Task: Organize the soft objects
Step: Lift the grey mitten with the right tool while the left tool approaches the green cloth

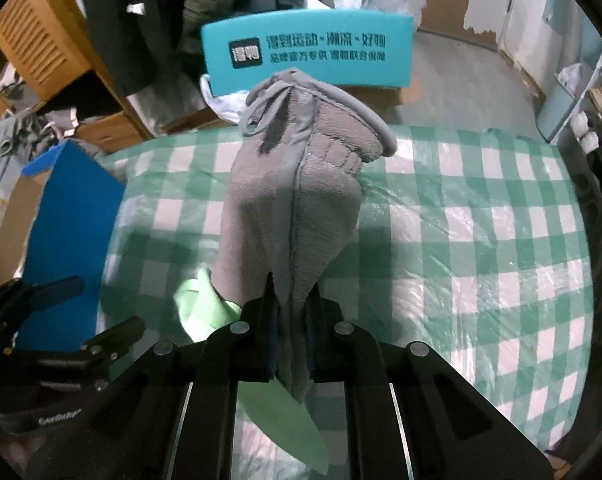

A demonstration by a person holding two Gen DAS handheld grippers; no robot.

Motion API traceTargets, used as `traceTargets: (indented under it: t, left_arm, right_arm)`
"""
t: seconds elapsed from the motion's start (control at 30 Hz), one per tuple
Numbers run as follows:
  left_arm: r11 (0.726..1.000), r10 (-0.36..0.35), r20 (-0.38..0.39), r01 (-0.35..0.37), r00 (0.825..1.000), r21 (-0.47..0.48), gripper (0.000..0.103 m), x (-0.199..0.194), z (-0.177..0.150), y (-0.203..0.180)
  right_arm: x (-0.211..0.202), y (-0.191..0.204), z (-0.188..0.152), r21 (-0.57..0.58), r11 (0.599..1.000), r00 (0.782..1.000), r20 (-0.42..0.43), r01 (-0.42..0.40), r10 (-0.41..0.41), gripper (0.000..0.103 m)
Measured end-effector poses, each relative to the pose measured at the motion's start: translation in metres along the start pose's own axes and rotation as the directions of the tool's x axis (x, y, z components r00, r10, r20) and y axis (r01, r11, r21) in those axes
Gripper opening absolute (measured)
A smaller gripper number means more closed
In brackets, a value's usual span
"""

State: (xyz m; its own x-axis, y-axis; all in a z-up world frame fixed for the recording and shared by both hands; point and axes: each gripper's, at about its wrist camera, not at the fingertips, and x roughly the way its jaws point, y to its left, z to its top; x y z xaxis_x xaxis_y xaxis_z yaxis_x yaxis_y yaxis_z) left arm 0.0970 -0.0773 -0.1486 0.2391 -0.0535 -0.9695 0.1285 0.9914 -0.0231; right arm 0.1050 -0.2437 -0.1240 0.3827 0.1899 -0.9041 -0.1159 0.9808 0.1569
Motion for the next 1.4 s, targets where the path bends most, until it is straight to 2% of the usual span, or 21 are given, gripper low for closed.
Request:
traceTargets:
  t: [0.2,0.5,0.8,1.0,1.17,1.4]
  left_arm:
    - [0.999,-0.033,-0.009,0.032,0.999,-0.021,0.082,-0.005,-0.011,-0.003]
    - [0.999,-0.045,-0.001,0.045,0.999,0.023,0.082,-0.014,-0.018,-0.030]
    - [0.992,-0.054,-0.044,0.058,0.998,0.108,0.085,-0.003,-0.027,-0.065]
    - [0.989,-0.079,-0.090,0.089,0.993,0.114,0.086,0.012,-0.028,-0.084]
    - [0.989,-0.092,-0.135,0.106,0.987,0.101,0.086,0.027,-0.029,-0.096]
    - [0.990,-0.110,-0.183,0.125,0.977,0.072,0.087,0.044,-0.031,-0.108]
  right_arm:
    - [-0.024,0.007,-0.014,-0.022,0.999,0.999,0.048,0.023,-0.022,0.009]
    - [-0.047,-0.002,-0.030,-0.033,0.988,0.980,0.134,0.154,-0.148,0.009]
    - [-0.042,-0.051,-0.042,0.069,0.984,0.981,0.096,0.165,-0.171,0.009]
    - [-0.037,-0.084,-0.052,0.137,0.981,0.989,0.038,0.134,-0.140,0.009]
    - [-0.033,-0.112,-0.059,0.190,0.972,0.990,-0.001,0.138,-0.141,0.009]
    - [-0.023,-0.131,-0.066,0.227,0.964,0.990,-0.044,0.139,-0.132,0.009]
